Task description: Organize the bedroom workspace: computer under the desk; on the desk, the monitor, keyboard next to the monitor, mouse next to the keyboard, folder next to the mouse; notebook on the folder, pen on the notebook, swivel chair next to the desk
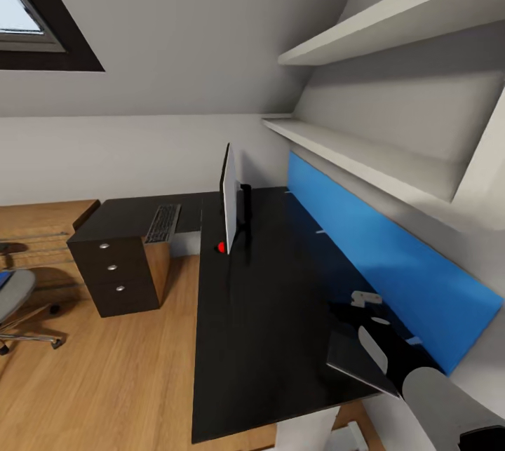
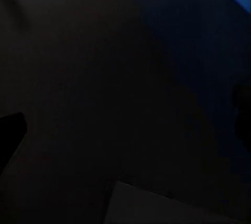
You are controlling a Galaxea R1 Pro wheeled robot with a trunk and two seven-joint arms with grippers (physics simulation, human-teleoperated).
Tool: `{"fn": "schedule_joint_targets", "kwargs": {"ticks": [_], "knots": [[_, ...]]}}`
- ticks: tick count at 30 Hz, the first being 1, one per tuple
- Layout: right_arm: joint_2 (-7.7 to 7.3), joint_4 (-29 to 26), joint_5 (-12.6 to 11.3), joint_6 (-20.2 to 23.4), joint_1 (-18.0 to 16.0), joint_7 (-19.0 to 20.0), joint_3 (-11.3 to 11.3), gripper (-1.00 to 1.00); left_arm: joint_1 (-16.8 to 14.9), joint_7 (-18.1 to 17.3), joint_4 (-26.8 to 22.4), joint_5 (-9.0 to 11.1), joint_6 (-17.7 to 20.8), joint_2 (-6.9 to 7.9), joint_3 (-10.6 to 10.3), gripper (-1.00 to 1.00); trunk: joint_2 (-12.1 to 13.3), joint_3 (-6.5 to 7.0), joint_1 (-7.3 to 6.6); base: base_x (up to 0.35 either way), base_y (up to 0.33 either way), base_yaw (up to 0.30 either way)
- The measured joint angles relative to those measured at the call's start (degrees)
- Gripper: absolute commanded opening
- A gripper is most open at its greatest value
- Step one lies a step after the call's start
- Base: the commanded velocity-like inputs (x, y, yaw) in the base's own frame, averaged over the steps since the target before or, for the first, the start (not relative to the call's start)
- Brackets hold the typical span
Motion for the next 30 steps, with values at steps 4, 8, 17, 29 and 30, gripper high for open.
{"fn": "schedule_joint_targets", "kwargs": {"ticks": [4, 8, 17, 29, 30], "knots": [[-0.06, -0.01, -0.06, 0.12, 0.0, -0.12, -0.1, 1.0, -0.01, 0.17, -1.58, 0.02, 0.01, -0.02, 0.01, 1.0, 0.0, 0.0, 0.0, 0.009, 0.008, 0.0], [-0.17, -0.02, -0.12, 0.17, 0.0, -0.37, -0.18, 1.0, -0.01, 0.28, -2.73, 0.05, 0.07, -0.09, 0.0, 1.0, -0.38, -0.17, 0.22, 0.003, 0.003, 0.0], [-1.32, -0.03, -0.43, 1.73, 0.0, -1.25, -0.32, 1.0, 0.01, 0.31, -3.45, 0.13, 0.21, -0.09, -0.01, 1.0, -4.0, -1.79, 2.2, 0.0, 0.0, 0.0], [-1.57, -0.03, -0.49, 2.31, 0.0, -1.36, -1.68, 1.0, 0.0, 0.2, -3.48, 0.14, 0.28, -0.09, -0.01, 1.0, -8.82, -3.95, 4.83, 0.0, 0.0, 0.0], [-1.57, -0.03, -0.49, 2.31, 0.0, -1.36, -1.72, 1.0, -0.02, 0.2, -3.49, 0.13, 0.28, -0.09, -0.01, 1.0, -9.22, -4.13, 5.05, 0.0, 0.0, 0.0]]}}
